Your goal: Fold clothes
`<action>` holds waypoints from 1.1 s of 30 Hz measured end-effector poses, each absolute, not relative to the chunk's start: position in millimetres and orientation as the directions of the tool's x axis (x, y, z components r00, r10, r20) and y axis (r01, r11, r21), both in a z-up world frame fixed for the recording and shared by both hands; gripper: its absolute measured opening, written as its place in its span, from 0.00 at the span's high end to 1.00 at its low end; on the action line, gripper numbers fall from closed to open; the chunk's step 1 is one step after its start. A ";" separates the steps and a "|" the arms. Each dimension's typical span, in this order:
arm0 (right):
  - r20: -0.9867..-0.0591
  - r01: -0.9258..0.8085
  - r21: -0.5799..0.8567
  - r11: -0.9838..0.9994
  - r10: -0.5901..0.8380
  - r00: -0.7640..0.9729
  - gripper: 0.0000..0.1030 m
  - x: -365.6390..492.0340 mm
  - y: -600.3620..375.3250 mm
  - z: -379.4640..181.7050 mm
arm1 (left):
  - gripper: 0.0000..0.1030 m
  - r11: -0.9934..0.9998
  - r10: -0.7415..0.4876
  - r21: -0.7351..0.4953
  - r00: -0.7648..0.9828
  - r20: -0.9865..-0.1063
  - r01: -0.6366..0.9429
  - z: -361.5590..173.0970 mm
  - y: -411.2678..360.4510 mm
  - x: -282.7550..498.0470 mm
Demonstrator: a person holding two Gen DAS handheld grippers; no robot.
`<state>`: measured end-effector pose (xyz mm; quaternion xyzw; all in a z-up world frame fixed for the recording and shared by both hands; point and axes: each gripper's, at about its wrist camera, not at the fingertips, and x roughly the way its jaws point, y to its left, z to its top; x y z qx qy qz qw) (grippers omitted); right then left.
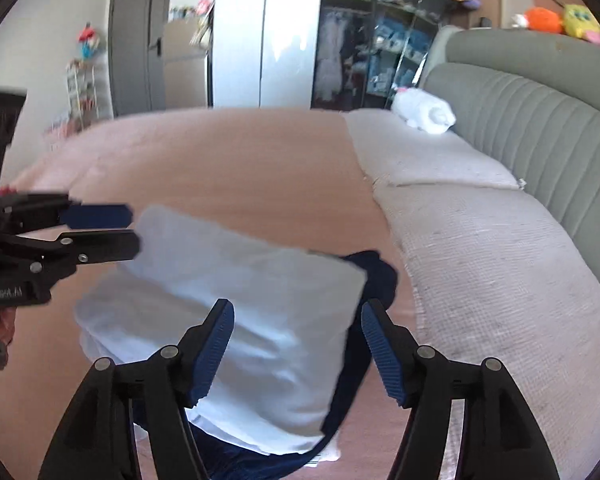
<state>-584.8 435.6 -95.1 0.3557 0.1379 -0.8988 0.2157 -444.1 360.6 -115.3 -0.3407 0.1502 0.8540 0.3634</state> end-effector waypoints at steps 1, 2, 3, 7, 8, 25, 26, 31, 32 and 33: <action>-0.738 0.498 -0.098 -0.862 -0.272 -0.617 0.36 -589.5 426.0 -110.2 | 0.66 -0.669 0.478 0.054 -0.485 -0.732 -0.741 -129.1 363.9 -445.3; -0.746 0.489 -0.111 -0.865 -0.253 -0.616 0.36 -591.3 427.8 -119.0 | 0.66 -0.644 0.437 0.096 -0.469 -0.768 -0.759 -142.3 366.5 -446.4; -0.751 0.479 -0.124 -0.869 -0.234 -0.618 0.35 -592.8 430.6 -127.1 | 0.66 -0.632 0.449 0.104 -0.473 -0.758 -0.768 -143.4 357.2 -445.5; -0.766 0.427 0.039 -0.903 -0.302 -0.568 0.18 -595.7 485.6 -124.3 | 0.32 -0.700 0.408 0.051 -0.457 -0.791 -0.713 -134.5 311.3 -462.6; -0.757 0.407 0.025 -0.913 -0.283 -0.589 0.18 -591.4 491.9 -117.3 | 0.16 -0.745 0.386 0.040 -0.479 -0.788 -0.666 -128.7 298.3 -466.8; -0.706 0.269 0.192 -0.944 -0.323 -0.630 0.16 -449.3 439.4 -46.1 | 0.16 -0.821 0.535 -0.291 -0.485 -0.692 -0.491 -53.6 189.7 -305.8; -0.699 0.259 0.215 -0.942 -0.334 -0.633 0.14 -431.1 436.2 -45.7 | 0.16 -0.828 0.534 -0.301 -0.503 -0.679 -0.473 -50.9 181.8 -295.5; -0.688 0.263 0.234 -0.936 -0.351 -0.635 0.00 -355.6 407.1 -40.5 | 0.16 -0.879 0.469 -0.301 -0.557 -0.685 -0.370 -44.5 126.3 -250.2; -0.691 0.274 0.217 -0.937 -0.346 -0.634 0.00 -344.1 398.6 -39.0 | 0.16 -0.891 0.446 -0.287 -0.568 -0.692 -0.351 -44.5 116.0 -241.7; -0.696 0.288 0.197 -0.937 -0.341 -0.632 0.00 -333.8 387.2 -38.5 | 0.16 -0.898 0.435 -0.285 -0.574 -0.694 -0.335 -44.6 104.7 -233.1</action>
